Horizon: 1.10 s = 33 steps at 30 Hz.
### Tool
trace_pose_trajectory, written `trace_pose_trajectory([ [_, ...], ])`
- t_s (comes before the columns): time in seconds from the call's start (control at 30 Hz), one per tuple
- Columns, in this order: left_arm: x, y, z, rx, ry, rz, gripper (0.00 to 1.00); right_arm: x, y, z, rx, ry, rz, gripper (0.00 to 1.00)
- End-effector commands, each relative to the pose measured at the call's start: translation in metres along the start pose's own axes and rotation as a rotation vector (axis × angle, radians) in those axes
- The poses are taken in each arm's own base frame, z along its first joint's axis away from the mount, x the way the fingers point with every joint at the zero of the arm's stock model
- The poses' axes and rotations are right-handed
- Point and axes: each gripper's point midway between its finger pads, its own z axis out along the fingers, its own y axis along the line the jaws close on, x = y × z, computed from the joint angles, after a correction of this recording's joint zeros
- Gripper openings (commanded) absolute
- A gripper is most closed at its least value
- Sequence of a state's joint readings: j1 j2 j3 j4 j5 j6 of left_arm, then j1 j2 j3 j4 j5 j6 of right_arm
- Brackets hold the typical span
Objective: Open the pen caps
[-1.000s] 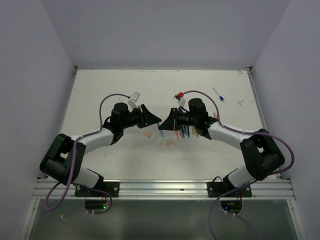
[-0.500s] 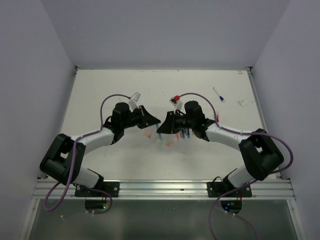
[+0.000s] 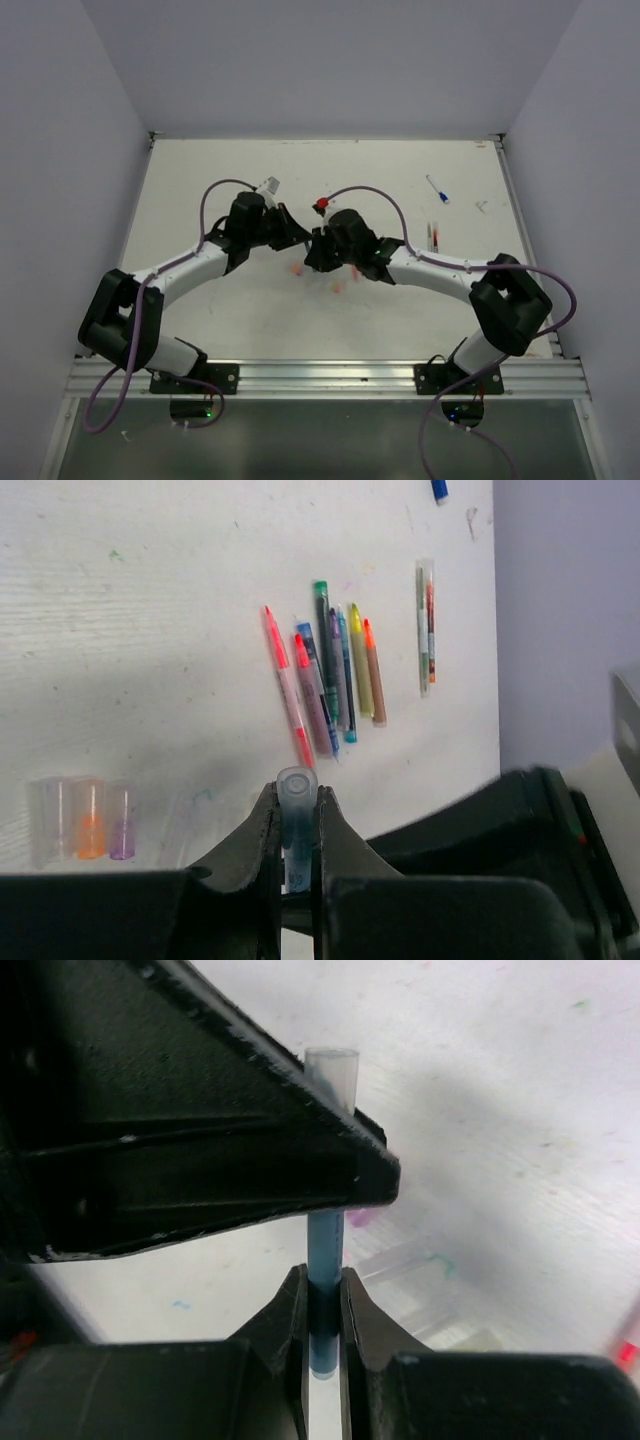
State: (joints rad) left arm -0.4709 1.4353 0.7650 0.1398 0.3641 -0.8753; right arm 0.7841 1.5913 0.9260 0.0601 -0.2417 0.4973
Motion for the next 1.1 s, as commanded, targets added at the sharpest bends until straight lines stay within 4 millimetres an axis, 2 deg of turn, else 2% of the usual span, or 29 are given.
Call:
trace_pose_trajectory([
  [0.0,-0.031,0.023,-0.007,-0.185,-0.076,-0.004,0.00,-0.006,-0.066,-0.034,0.604,-0.046,-0.299,0.00],
  [0.03,-0.035,0.025,-0.007,-0.191,-0.085,-0.019,0.00,-0.001,-0.062,-0.036,0.640,-0.046,-0.348,0.00],
  [0.1,-0.042,0.033,-0.009,-0.202,-0.102,-0.064,0.00,0.000,-0.069,-0.041,0.707,-0.065,-0.371,0.00],
  [0.2,-0.050,0.037,-0.009,-0.181,-0.110,-0.106,0.00,0.005,-0.068,-0.040,0.710,-0.064,-0.390,0.00],
  [0.23,-0.057,0.031,-0.007,-0.146,-0.137,-0.096,0.00,0.006,-0.066,-0.039,0.700,-0.057,-0.395,0.00],
  [0.3,-0.055,0.021,-0.006,-0.069,-0.128,-0.095,0.00,0.009,-0.057,-0.036,0.634,-0.053,-0.377,0.00],
  [0.33,-0.065,0.006,-0.009,0.007,-0.169,-0.075,0.00,0.023,-0.046,-0.025,0.477,0.014,-0.329,0.00],
  [0.37,-0.056,0.005,-0.009,0.044,-0.141,-0.064,0.00,0.019,-0.032,-0.018,0.364,-0.007,-0.291,0.00],
  [0.4,-0.056,0.001,-0.009,0.068,-0.142,-0.036,0.00,0.018,-0.017,-0.018,0.247,-0.006,-0.236,0.00],
  [0.43,-0.061,-0.009,-0.014,0.114,-0.175,-0.002,0.00,0.030,-0.004,-0.018,0.090,0.050,-0.179,0.00],
  [0.47,-0.053,-0.006,-0.017,0.128,-0.167,0.009,0.00,0.020,0.017,-0.016,-0.052,0.010,-0.158,0.00],
  [0.5,-0.051,-0.005,-0.020,0.135,-0.181,0.024,0.00,0.022,0.030,-0.018,-0.149,0.023,-0.111,0.00],
  [0.53,-0.057,-0.014,-0.029,0.167,-0.219,0.053,0.00,0.023,0.052,-0.024,-0.332,0.045,-0.102,0.00],
  [0.57,-0.048,-0.010,-0.031,0.177,-0.208,0.059,0.00,0.024,0.059,-0.027,-0.392,0.061,-0.065,0.00],
  [0.63,-0.049,-0.019,-0.042,0.217,-0.233,0.085,0.00,0.022,0.069,-0.030,-0.497,0.057,-0.061,0.00],
  [0.67,-0.044,-0.017,-0.044,0.225,-0.230,0.091,0.00,0.025,0.077,-0.035,-0.553,0.076,-0.040,0.00],
  [0.73,-0.046,-0.025,-0.054,0.261,-0.251,0.116,0.00,0.026,0.081,-0.037,-0.602,0.081,-0.033,0.00],
  [0.83,-0.050,-0.026,-0.061,0.265,-0.262,0.116,0.00,0.030,0.089,-0.041,-0.676,0.110,-0.014,0.00],
  [0.87,-0.048,-0.029,-0.063,0.283,-0.252,0.116,0.00,0.032,0.087,-0.037,-0.665,0.118,0.006,0.00],
  [0.9,-0.047,-0.028,-0.065,0.287,-0.253,0.089,0.00,0.024,0.077,-0.028,-0.585,0.075,0.003,0.00],
  [0.93,-0.051,-0.022,-0.065,0.257,-0.260,0.062,0.00,0.043,0.050,-0.018,-0.410,0.151,0.036,0.00],
  [0.97,-0.054,-0.013,-0.063,0.198,-0.261,0.035,0.00,0.039,0.034,-0.017,-0.283,0.111,-0.101,0.00],
  [1.0,-0.039,0.020,-0.056,0.041,-0.179,-0.048,0.00,0.025,0.007,-0.007,0.018,0.020,-0.201,0.00],
  [1.03,-0.059,0.022,-0.057,-0.027,-0.235,-0.050,0.00,0.034,-0.012,-0.016,0.181,0.044,-0.257,0.00],
  [1.07,-0.061,0.028,-0.059,-0.058,-0.247,-0.063,0.00,0.025,-0.021,-0.025,0.287,-0.006,-0.297,0.00],
])
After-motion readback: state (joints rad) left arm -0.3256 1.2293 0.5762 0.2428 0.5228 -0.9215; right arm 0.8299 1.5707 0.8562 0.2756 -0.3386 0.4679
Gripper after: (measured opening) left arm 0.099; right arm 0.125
